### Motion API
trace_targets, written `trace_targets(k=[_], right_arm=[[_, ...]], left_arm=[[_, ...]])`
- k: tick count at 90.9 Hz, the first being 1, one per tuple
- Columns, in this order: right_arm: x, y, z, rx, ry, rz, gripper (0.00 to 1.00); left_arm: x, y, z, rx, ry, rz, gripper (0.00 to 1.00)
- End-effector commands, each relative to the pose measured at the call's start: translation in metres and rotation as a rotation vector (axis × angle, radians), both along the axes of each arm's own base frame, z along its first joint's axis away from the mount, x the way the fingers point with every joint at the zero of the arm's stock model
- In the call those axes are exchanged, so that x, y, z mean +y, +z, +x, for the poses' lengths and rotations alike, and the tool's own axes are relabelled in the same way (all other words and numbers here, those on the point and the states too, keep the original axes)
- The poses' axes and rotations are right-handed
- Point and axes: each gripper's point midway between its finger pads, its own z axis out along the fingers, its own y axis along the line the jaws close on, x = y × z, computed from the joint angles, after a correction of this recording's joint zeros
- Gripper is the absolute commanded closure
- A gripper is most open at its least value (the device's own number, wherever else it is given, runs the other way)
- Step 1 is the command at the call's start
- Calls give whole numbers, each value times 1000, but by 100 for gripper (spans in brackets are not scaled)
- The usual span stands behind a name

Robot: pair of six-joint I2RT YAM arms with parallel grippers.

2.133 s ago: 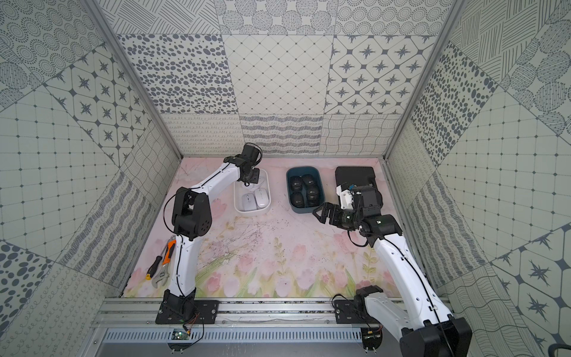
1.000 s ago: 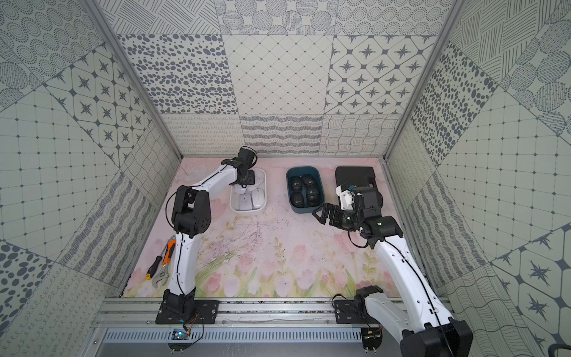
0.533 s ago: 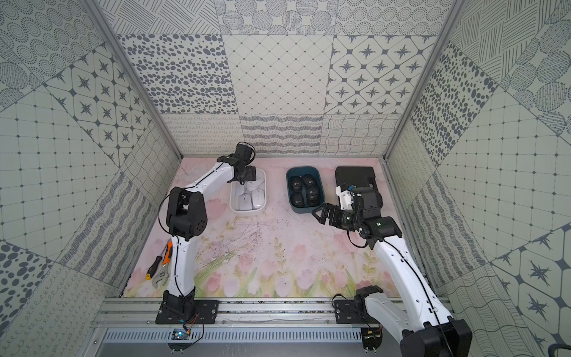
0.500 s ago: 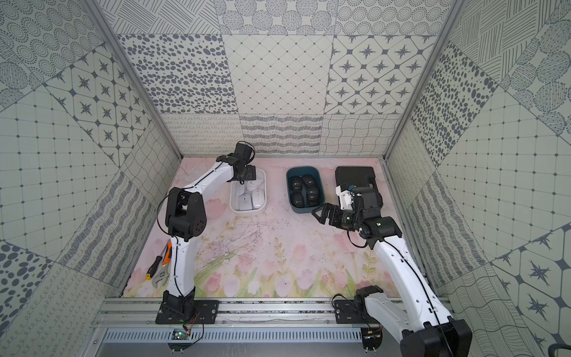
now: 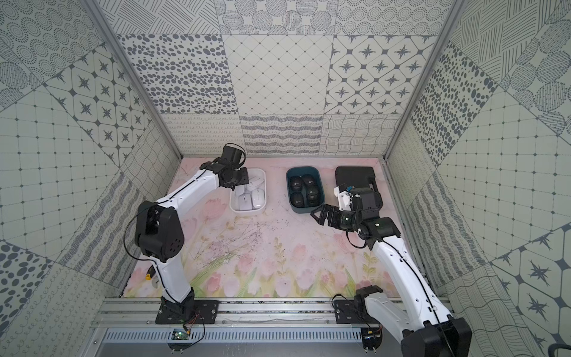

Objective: Place the mice by color into the storage box
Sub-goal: Reset both arms

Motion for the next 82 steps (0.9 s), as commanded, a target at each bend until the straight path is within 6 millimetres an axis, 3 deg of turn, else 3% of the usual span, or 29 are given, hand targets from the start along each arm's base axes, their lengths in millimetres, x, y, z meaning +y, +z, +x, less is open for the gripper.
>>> trace_targets(k=[1,9,16,28,37,49,61,68,82], right_arm=[[-3,4,11,-53,-15,-48,1],[-12,1,21,-68,-54,-106,1],[-24,-6,33,-83,-105,-173,1],[-48,-5,58,-139,-201,-196,1],[-85,1,79,-197,-322,-252,1],[-142,2,104,-261,-509,-313,1],[-178,-17,125,-355,-634,-406,1],[-175,-30,133,-466,-604,-423,1],[-165,-60,134,-602,-566,-541,1]], left_arm=[[-24,50,-31,-164,-143,-193,30],[-9,70,-59,-241,-151,-177,10],[6,84,-81,-310,-155,-159,2],[35,107,-106,-425,-123,-129,1],[57,117,-115,-484,-83,-101,1],[91,117,-114,-566,4,-61,1],[132,88,-102,-651,128,-8,1],[146,65,-97,-713,145,53,1],[164,-8,-91,-619,180,143,1]])
